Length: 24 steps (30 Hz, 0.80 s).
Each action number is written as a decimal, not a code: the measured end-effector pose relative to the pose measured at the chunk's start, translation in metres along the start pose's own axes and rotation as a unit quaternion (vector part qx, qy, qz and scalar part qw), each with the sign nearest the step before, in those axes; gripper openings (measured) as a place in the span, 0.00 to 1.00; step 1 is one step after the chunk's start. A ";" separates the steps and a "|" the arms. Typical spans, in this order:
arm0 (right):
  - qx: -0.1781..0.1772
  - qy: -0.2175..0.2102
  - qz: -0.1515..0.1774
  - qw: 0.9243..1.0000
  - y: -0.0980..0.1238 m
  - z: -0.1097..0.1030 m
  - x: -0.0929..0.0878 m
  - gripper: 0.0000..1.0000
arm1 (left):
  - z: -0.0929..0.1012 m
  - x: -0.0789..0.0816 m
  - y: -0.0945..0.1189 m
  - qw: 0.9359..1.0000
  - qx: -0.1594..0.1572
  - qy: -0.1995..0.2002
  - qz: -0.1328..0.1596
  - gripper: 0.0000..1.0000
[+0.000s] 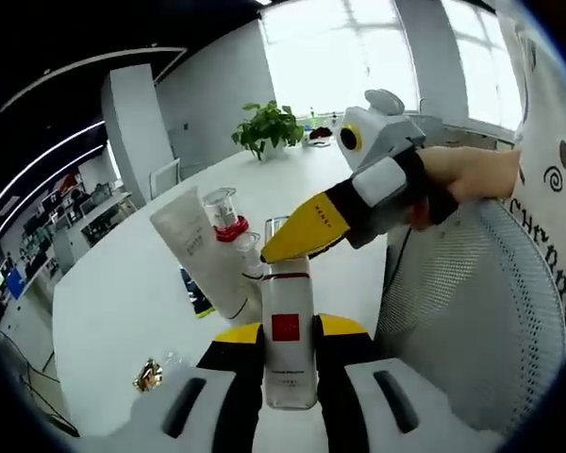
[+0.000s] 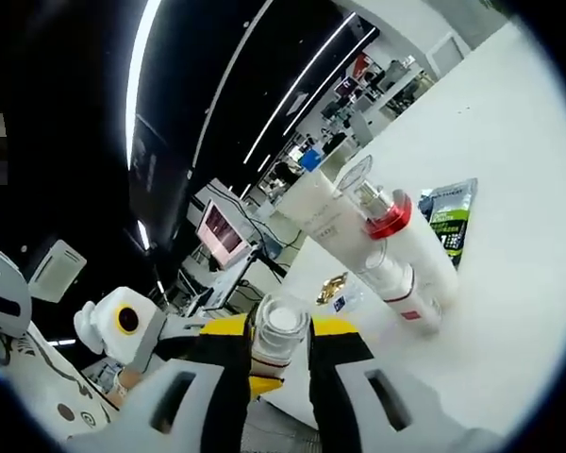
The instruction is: Arrange the skincare products in the storage area until every visible bottle or jar stands upright without overlapping.
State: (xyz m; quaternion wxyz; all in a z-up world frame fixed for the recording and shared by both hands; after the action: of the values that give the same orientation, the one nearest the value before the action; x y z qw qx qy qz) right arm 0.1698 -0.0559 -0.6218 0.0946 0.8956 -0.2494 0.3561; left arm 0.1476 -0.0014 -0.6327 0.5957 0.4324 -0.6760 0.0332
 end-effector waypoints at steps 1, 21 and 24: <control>0.003 0.002 0.000 1.000 0.000 -0.001 0.000 0.21 | -0.001 0.000 0.000 1.000 0.001 0.000 0.000 0.17; -0.006 0.094 -0.018 0.995 0.000 -0.001 0.006 0.19 | -0.005 -0.023 -0.006 0.998 -0.032 -0.029 -0.048 0.31; 0.003 0.104 -0.023 0.994 -0.001 -0.007 0.007 0.19 | -0.008 -0.025 -0.005 0.997 -0.042 -0.031 -0.051 0.29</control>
State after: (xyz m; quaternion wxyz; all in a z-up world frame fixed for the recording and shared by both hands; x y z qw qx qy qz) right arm 0.1711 -0.0554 -0.6120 0.1252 0.8594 -0.2167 0.4458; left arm 0.1547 0.0133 -0.6535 0.5929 0.4422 -0.6719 -0.0391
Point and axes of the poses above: the point that each gripper's makers call its tool centre point, and the gripper's own axes: y roughly backward along the fingers, z roughly to its right, x roughly out of its top, the point moved 3 cm from there along y, roughly backward along the fingers, and after that the axes turned 10 degrees about x, right-handed, at the moved point
